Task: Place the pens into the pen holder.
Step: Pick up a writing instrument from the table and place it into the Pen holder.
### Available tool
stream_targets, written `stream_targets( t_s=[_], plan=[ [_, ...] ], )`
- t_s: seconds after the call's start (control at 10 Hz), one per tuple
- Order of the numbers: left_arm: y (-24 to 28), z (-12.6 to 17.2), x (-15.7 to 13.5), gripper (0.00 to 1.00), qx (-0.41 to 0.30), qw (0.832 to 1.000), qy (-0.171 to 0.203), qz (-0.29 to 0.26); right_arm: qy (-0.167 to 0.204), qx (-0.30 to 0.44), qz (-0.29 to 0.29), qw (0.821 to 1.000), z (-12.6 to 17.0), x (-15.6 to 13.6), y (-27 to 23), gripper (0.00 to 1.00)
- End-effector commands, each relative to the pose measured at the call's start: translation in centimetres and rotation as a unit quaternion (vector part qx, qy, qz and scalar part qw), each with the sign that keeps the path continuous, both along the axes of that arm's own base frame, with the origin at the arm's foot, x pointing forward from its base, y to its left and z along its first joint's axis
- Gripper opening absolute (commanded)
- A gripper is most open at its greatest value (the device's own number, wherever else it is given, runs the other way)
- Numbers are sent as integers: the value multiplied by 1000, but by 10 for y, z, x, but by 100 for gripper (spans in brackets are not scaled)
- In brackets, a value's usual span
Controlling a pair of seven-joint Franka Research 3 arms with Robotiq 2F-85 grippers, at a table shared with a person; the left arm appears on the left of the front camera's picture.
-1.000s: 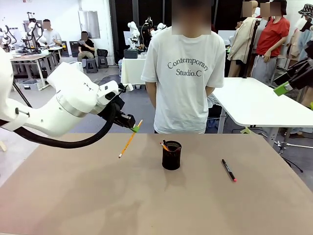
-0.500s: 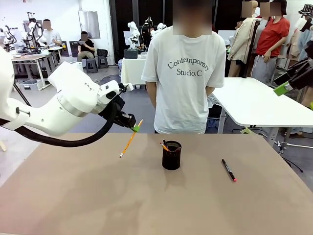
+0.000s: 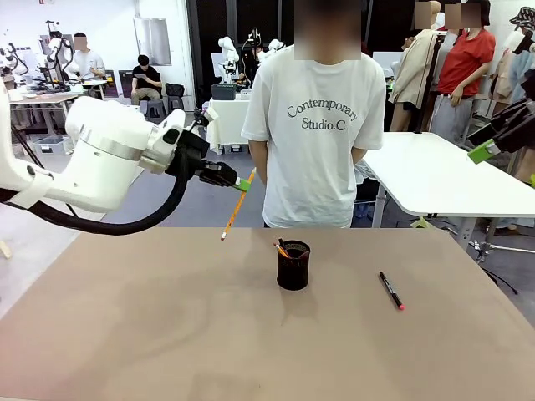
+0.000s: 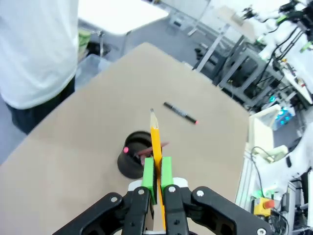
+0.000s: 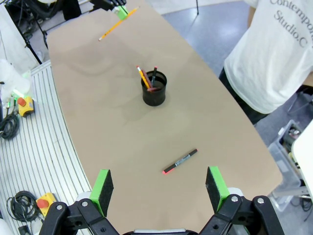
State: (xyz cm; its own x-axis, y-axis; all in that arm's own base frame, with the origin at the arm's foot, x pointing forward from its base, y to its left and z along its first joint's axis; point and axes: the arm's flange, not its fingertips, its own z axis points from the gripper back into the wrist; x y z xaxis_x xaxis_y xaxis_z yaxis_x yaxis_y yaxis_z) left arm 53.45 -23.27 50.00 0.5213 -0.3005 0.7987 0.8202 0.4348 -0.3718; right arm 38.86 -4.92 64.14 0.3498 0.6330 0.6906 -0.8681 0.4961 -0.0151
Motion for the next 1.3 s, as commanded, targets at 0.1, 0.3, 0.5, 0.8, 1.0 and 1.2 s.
stream_targets(
  t_s=[0.1, 0.3, 0.5, 0.8, 1.0, 1.2],
  plan=[
    [0, -12, 2, 0, -75, 987, -141, -31, -6, 7, 4, 1000, 2, 0, 1, 100],
    [-24, -15, -9, 0, -81, 954, -281, -69, -6, 7, 4, 1000, 2, 0, 1, 100],
    [-31, -9, -16, 0, -107, 933, -326, -110, -6, 7, 4, 1000, 2, 0, 1, 100],
    [-36, -14, -15, 0, -176, 923, -323, -110, -6, 7, 4, 1000, 2, 0, 1, 100],
    [-44, -1, -15, 0, -141, 924, -336, -113, -6, 7, 4, 1000, 2, 0, 1, 100],
    [-44, -1, -15, 0, -141, 924, -336, -113, -6, 7, 4, 1000, 2, 0, 1, 100]
  ],
)
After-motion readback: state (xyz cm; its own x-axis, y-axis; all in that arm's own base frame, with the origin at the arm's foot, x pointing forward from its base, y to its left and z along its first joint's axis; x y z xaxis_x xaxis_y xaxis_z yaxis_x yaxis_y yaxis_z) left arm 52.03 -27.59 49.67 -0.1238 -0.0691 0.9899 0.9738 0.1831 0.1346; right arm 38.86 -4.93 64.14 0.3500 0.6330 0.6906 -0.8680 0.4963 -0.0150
